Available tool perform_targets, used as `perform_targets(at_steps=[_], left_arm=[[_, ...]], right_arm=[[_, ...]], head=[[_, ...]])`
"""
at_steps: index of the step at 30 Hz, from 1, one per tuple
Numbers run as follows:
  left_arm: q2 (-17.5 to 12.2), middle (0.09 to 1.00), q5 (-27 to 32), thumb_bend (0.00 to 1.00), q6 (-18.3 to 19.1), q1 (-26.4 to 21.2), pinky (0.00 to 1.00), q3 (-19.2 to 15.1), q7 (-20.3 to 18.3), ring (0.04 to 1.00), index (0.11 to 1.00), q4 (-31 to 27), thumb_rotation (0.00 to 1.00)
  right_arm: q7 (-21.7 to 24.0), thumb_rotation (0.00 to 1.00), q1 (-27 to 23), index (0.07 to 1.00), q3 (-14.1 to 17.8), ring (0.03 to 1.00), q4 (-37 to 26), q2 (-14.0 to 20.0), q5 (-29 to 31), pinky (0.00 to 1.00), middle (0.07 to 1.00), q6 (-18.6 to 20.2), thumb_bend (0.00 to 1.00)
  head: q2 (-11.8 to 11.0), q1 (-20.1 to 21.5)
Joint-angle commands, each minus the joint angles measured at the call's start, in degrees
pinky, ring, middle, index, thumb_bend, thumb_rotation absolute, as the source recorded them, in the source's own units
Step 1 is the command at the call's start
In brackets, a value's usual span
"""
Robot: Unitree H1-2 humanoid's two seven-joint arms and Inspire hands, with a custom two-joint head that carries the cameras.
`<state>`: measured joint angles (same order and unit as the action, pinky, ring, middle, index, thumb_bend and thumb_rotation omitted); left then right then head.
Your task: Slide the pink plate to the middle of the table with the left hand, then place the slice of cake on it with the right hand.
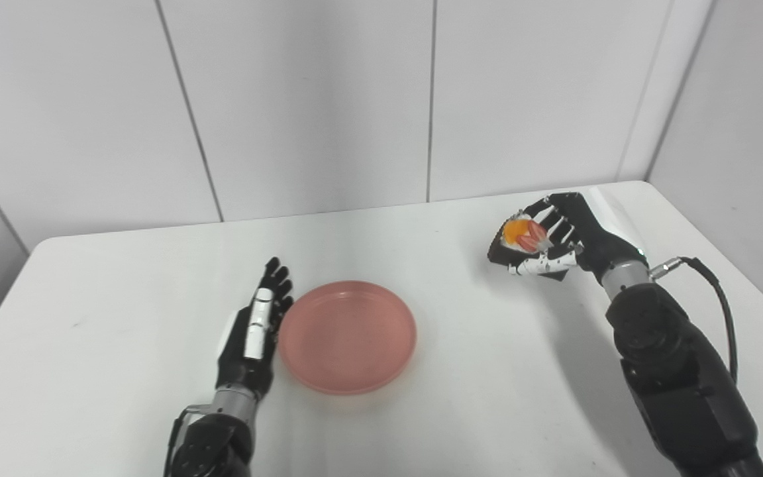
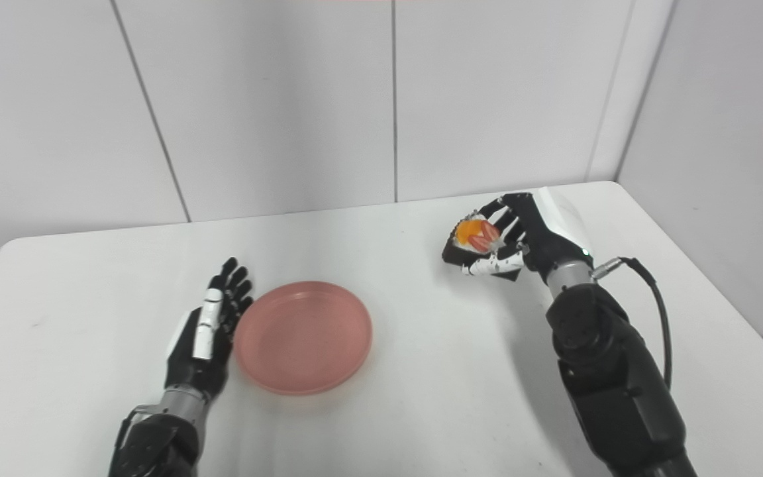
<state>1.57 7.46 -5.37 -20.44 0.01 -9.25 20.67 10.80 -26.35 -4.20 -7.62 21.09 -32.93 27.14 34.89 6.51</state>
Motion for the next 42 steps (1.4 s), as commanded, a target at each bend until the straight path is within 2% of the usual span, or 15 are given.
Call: perform_targets(at_steps=[1,6,9,11,15,24,27,30,34,39,42], left_arm=[[1.1,1.000,-0.6,0.50,-0.7,0.3,1.00,0.7,0.4,1.000,1.000,0.2,1.00],[1.6,1.000,-0.9,0.50,-1.7,0.0,1.00,1.0,1.2,1.000,1.000,1.3,1.00],[2.0,1.000,-1.3,0.50,-2.9,-0.2,1.00,0.9,2.1,1.000,1.000,2.3,1.00],[2.1,1.000,-1.6,0.50,-3.4,-0.3,1.00,0.9,2.4,1.000,1.000,2.8,1.00],[2.4,1.000,-2.5,0.49,-2.7,-0.1,1.00,1.3,3.1,1.000,1.000,2.4,1.00],[2.9,1.000,-5.7,0.49,-4.9,-0.1,1.00,2.2,5.5,1.000,1.000,3.6,1.00],[3.0,1.000,-5.7,0.50,-5.2,-0.2,1.00,2.2,5.8,1.000,1.000,3.8,1.00],[3.0,1.000,-6.1,0.50,-4.5,-0.1,1.00,2.4,6.4,1.000,1.000,3.4,1.00],[3.0,1.000,-5.9,0.50,-4.0,0.0,1.00,2.3,6.1,1.000,1.000,2.9,1.00],[3.0,1.000,-5.7,0.51,-4.2,0.2,1.00,2.2,5.8,1.000,1.000,2.5,1.00],[3.0,1.000,-5.9,0.50,-4.4,0.3,1.00,2.4,5.9,1.000,1.000,2.3,1.00]], right_arm=[[0.2,0.00,-2.3,0.541,-0.8,0.336,-2.7,-0.4,-0.1,0.26,0.428,-0.9,0.52],[-0.1,0.00,-2.1,0.538,-3.8,0.353,-2.7,-1.8,1.0,0.28,0.431,-4.1,0.52],[0.9,0.00,-2.7,0.539,-6.7,0.346,-2.9,-3.4,0.8,0.27,0.431,-4.0,0.52],[1.5,0.00,-3.2,0.499,-8.5,0.326,-3.0,-4.2,0.6,0.26,0.469,-3.9,0.52],[2.2,0.00,-4.4,0.535,-11.6,0.356,-1.6,-6.0,0.2,0.28,0.428,-4.4,0.52],[-0.6,0.00,-6.8,0.532,-17.2,0.364,8.9,-9.3,-2.1,0.28,0.419,-11.0,0.52],[-1.9,0.00,-7.3,0.527,-18.2,0.350,12.4,-10.0,-2.7,0.27,0.411,-13.1,0.52],[-3.2,0.00,-7.6,0.495,-18.9,0.349,15.7,-11.0,-3.3,0.26,0.468,-14.7,0.52],[-5.2,0.00,-8.1,0.522,-19.4,0.340,19.8,-12.0,-3.9,0.25,0.414,-16.5,0.52],[-7.7,0.00,-8.7,0.524,-20.2,0.338,24.7,-12.2,-5.2,0.25,0.405,-19.4,0.52],[-8.2,0.00,-8.9,0.528,-20.4,0.366,25.9,-12.2,-5.6,0.28,0.413,-19.7,0.52]], head=[[0.0,-0.6],[-0.2,-1.8],[-0.2,-2.8],[-0.3,-3.1],[-0.4,-3.4],[-0.7,-4.5],[-0.8,-4.5],[-0.7,-4.6],[-0.2,-4.4],[0.1,-4.3],[0.4,-4.3]])
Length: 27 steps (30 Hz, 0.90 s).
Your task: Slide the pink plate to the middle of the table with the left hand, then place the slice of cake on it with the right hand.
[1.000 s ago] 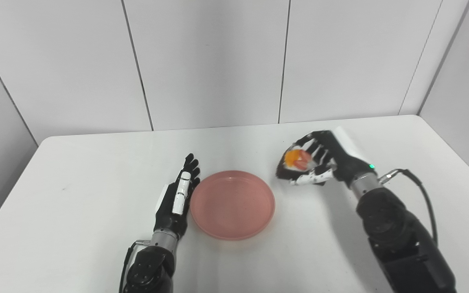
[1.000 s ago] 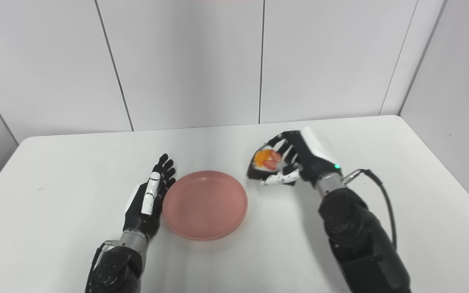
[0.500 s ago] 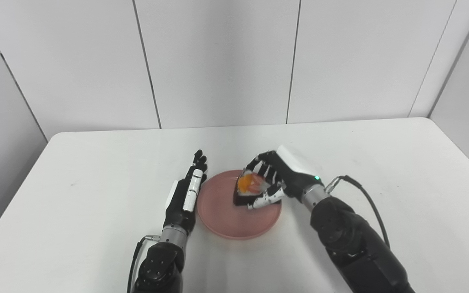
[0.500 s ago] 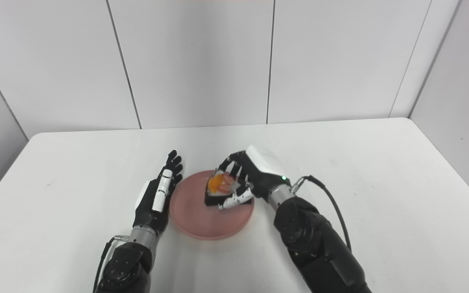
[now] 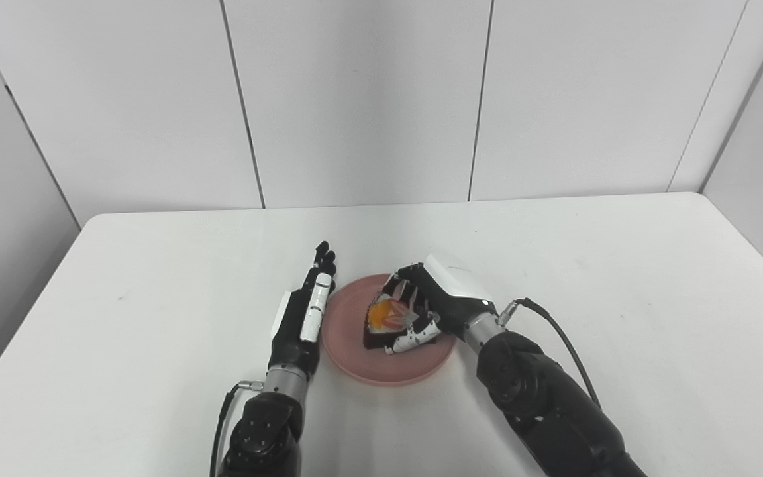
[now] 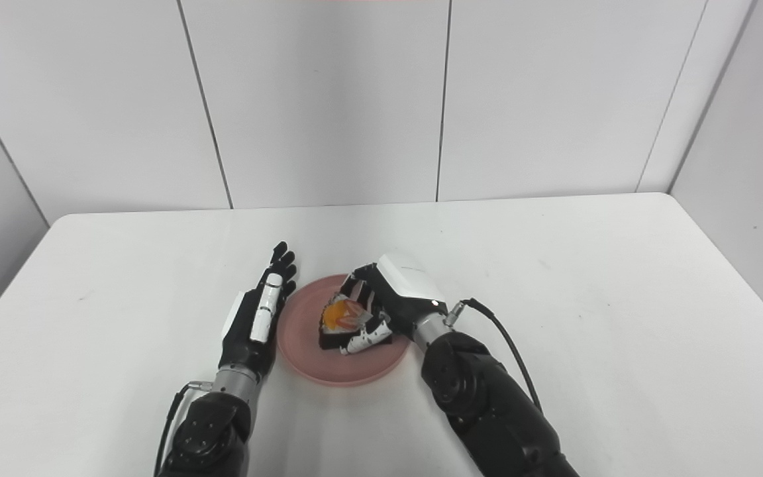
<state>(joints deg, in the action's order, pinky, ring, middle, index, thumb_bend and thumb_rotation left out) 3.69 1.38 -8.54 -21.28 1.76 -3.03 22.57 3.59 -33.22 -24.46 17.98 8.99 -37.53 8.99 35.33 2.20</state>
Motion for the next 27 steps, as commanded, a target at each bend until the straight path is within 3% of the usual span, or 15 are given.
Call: perform_targets(at_steps=[1,3,4,6,7,13,18,27], left_arm=[[0.8,1.000,0.1,0.50,-1.1,1.1,1.00,0.7,-0.4,1.000,1.000,0.3,1.00],[0.8,1.000,-0.1,0.51,-0.5,1.1,1.00,0.9,-0.4,1.000,1.000,0.0,1.00],[0.8,1.000,-0.2,0.52,-0.3,1.1,1.00,0.9,-0.3,1.000,1.000,-0.1,1.00],[0.9,1.000,-0.2,0.52,-0.1,1.2,1.00,0.9,-0.1,1.000,1.000,-0.2,1.00],[0.9,1.000,-0.1,0.52,-0.2,1.2,1.00,0.9,-0.1,1.000,1.000,-0.2,1.00],[1.6,1.000,0.3,0.48,-1.2,1.0,1.00,0.4,0.7,1.000,1.000,0.1,1.00],[1.5,1.000,-0.1,0.50,-0.9,0.8,1.00,0.4,0.6,1.000,1.000,0.3,1.00],[0.9,1.000,-0.2,0.50,-0.5,1.1,1.00,0.5,0.1,1.000,1.000,-1.0,1.00]], right_arm=[[-0.7,0.00,-2.0,0.531,-0.1,0.379,0.4,-0.1,-0.8,0.29,0.416,-1.6,0.52],[-0.2,0.00,-1.9,0.524,0.0,0.514,0.3,0.0,-0.2,0.43,0.462,-2.1,0.52],[-0.2,0.07,-1.8,0.511,0.0,0.568,0.2,0.2,-0.1,0.48,0.571,-2.5,0.52],[-0.1,0.14,-1.5,0.700,-0.1,0.637,-0.4,0.6,0.3,0.54,0.686,-3.7,0.62],[-0.1,0.25,-1.3,0.782,0.0,0.734,-0.7,0.8,0.5,0.63,0.776,-4.2,0.63],[3.1,0.57,0.7,0.929,0.9,0.940,-4.6,2.2,4.0,0.87,0.949,-6.2,0.67],[4.9,0.69,2.8,0.978,2.3,0.998,-9.2,3.6,6.7,0.95,0.999,-6.6,0.68],[3.6,0.66,6.9,1.000,6.2,1.000,-14.7,4.4,7.2,1.00,1.000,-5.0,0.71]], head=[[0.1,-0.1],[0.2,-0.2],[0.3,-0.3],[0.4,-0.3],[0.4,-0.3],[0.4,-0.5],[0.5,-0.5],[0.7,-0.5]])
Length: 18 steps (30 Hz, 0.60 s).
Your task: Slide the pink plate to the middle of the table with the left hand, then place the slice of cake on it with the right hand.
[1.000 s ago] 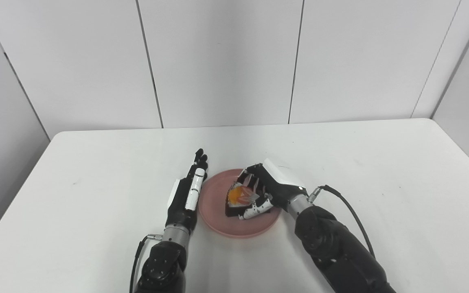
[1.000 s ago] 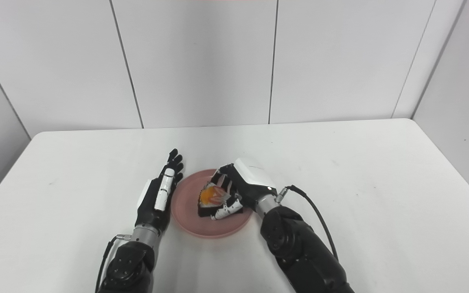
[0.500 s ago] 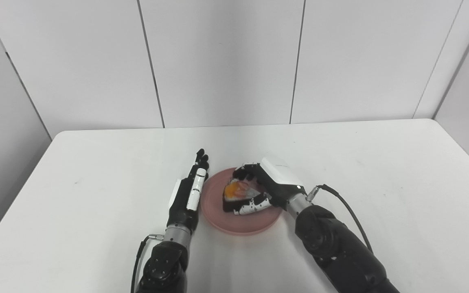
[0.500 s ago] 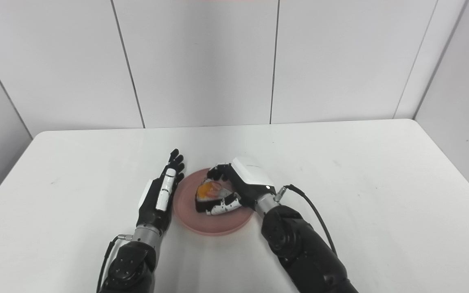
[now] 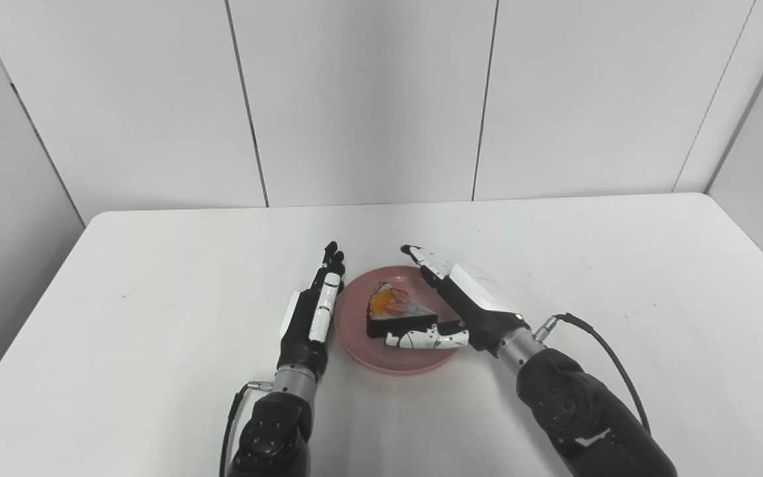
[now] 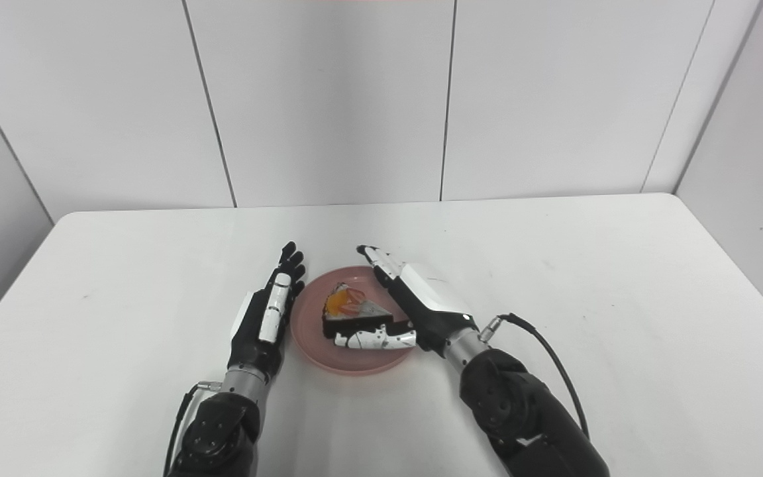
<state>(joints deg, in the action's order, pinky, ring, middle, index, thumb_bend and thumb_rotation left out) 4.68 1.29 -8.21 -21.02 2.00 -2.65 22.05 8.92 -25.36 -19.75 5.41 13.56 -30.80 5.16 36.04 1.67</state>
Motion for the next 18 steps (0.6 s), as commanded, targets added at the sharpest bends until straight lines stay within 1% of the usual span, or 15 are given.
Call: perform_targets(at_steps=[1,2,4,7,9,10,12,13,14,17,18], left_arm=[[-0.1,1.000,0.0,0.50,-0.6,0.9,1.00,0.3,-0.2,1.000,1.000,-0.8,1.00],[-0.1,1.000,-0.1,0.50,-0.4,1.0,1.00,0.3,-0.1,1.000,1.000,-1.2,1.00],[-0.2,1.000,-0.3,0.50,-0.2,1.1,1.00,0.2,0.2,1.000,1.000,-1.6,1.00],[-0.3,1.000,-0.9,0.51,0.2,1.4,1.00,0.3,0.5,1.000,1.000,-2.1,1.00],[-0.4,1.000,-1.4,0.53,-0.3,1.5,1.00,0.3,0.8,1.000,1.000,-2.1,1.00],[-0.5,1.000,-1.5,0.53,-0.8,1.5,1.00,0.3,0.9,1.000,1.000,-1.9,1.00],[-0.7,1.000,-1.6,0.53,-1.4,1.6,1.00,0.2,0.8,1.000,1.000,-1.8,1.00],[-0.8,1.000,-1.8,0.53,-1.7,1.6,1.00,0.2,0.9,1.000,1.000,-1.6,1.00],[-0.9,1.000,-2.0,0.54,-1.9,1.6,1.00,0.1,1.1,1.000,1.000,-1.5,1.00],[-1.0,1.000,-2.0,0.56,-1.3,1.7,1.00,0.1,1.3,1.000,1.000,-1.8,1.00],[-1.0,1.000,-2.0,0.56,-1.3,1.7,1.00,0.1,1.3,1.000,1.000,-1.8,1.00]], right_arm=[[-2.3,0.65,-0.4,1.000,2.2,1.000,-2.4,-0.5,0.9,0.97,1.000,-1.3,0.70],[-3.5,0.65,0.4,1.000,3.3,1.000,-2.5,-1.0,1.6,0.96,1.000,-1.9,0.70],[-5.4,0.68,1.5,1.000,5.2,1.000,-2.4,-2.1,2.8,0.93,1.000,-3.0,0.68],[-8.6,0.71,3.0,1.000,8.3,1.000,-2.3,-4.5,5.3,0.92,1.000,-3.4,0.64],[-9.4,0.74,3.7,1.000,9.7,1.000,-2.4,-5.6,6.9,0.94,1.000,-3.3,0.62],[-9.8,0.77,3.9,1.000,10.6,1.000,-2.2,-6.2,8.1,0.93,1.000,-3.3,0.61],[-10.3,0.83,4.2,1.000,11.7,1.000,-1.8,-7.1,9.6,0.97,1.000,-3.3,0.59],[-10.6,0.83,4.2,1.000,12.5,1.000,-1.2,-7.8,10.9,0.97,1.000,-3.2,0.59],[-10.8,0.88,4.2,1.000,13.0,1.000,-0.8,-8.3,11.7,0.99,1.000,-3.1,0.58],[-10.6,0.92,4.3,1.000,14.9,1.000,0.7,-10.0,15.6,1.00,1.000,-2.7,0.57],[-10.3,0.97,4.3,1.000,15.2,1.000,1.1,-10.2,16.4,1.00,1.000,-2.7,0.56]], head=[[0.0,0.0],[0.0,0.1],[0.0,0.1],[-0.2,0.2],[-0.2,0.1],[-0.2,0.1],[-0.1,0.0],[0.0,0.2],[0.0,0.2],[0.2,0.3],[0.2,0.3]])
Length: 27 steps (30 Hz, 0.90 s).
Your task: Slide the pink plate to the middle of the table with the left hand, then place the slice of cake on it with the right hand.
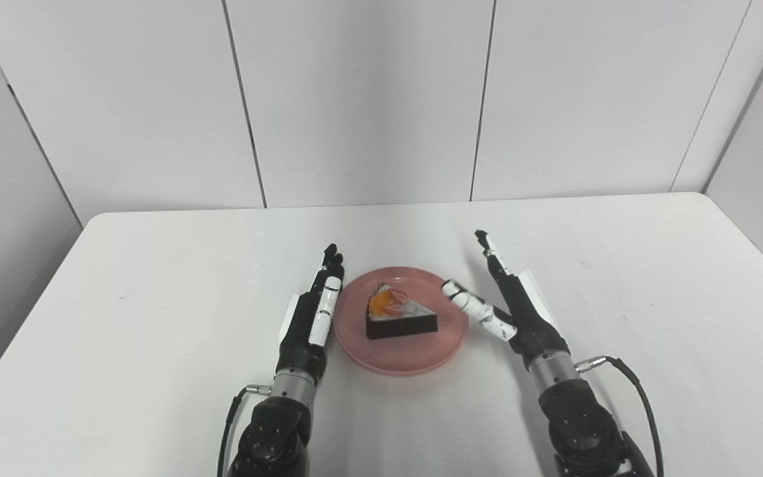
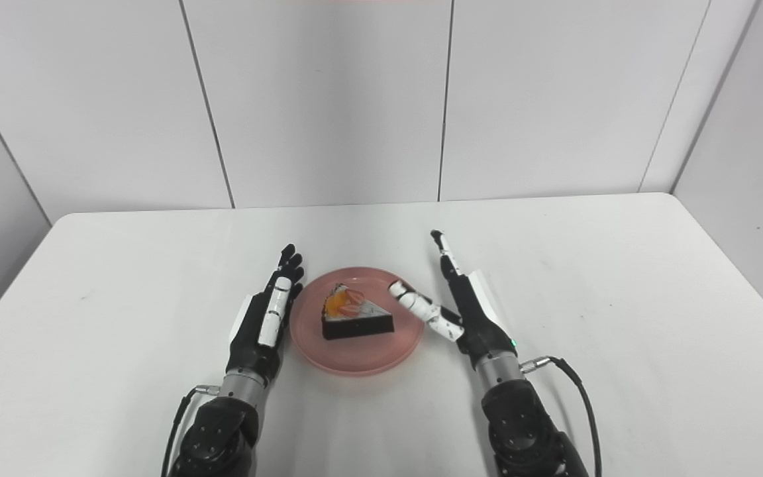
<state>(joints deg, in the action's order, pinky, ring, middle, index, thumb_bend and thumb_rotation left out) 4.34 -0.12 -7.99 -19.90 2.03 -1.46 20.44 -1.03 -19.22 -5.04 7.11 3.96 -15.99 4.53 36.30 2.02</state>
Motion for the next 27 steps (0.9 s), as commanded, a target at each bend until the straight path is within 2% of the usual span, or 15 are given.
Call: perform_targets(at_steps=[1,8,11,14,21,27], left_arm=[[-0.7,1.000,-0.6,0.56,-1.6,0.6,1.00,0.0,0.3,1.000,1.000,-0.2,1.00],[-0.9,1.000,0.0,0.56,-1.5,0.6,1.00,0.1,0.0,1.000,1.000,-0.3,1.00],[-1.0,1.000,0.2,0.56,-1.0,0.6,1.00,0.0,-0.2,1.000,1.000,-0.3,1.00],[-0.8,1.000,0.5,0.56,-0.7,0.5,1.00,-0.2,-0.2,1.000,1.000,-0.3,1.00],[-0.6,1.000,1.3,0.57,0.6,0.5,1.00,-0.6,-0.5,1.000,1.000,-1.0,1.00],[-0.6,1.000,0.3,0.57,0.2,0.4,1.00,-0.8,0.5,1.000,1.000,-0.5,1.00]], right_arm=[[-0.1,0.98,-1.8,1.000,0.9,1.000,-0.3,-0.9,2.6,1.00,1.000,-2.0,0.56],[4.3,0.99,-2.8,1.000,3.6,1.000,3.4,-2.8,14.4,1.00,1.000,-3.6,0.61],[6.0,0.99,-3.2,1.000,4.6,1.000,5.4,-3.3,18.3,1.00,1.000,-5.2,0.63],[7.0,0.97,-3.1,1.000,5.3,1.000,6.0,-3.8,20.9,1.00,1.000,-4.8,0.63],[6.5,1.00,-2.8,1.000,5.5,1.000,5.5,-4.1,22.0,1.00,1.000,-2.2,0.57],[6.2,1.00,-2.7,1.000,5.6,1.000,6.1,-4.4,22.2,1.00,1.000,-2.7,0.53]], head=[[0.0,0.0],[0.1,0.0],[0.3,0.0],[0.4,0.0],[0.5,0.1],[0.5,0.1]])
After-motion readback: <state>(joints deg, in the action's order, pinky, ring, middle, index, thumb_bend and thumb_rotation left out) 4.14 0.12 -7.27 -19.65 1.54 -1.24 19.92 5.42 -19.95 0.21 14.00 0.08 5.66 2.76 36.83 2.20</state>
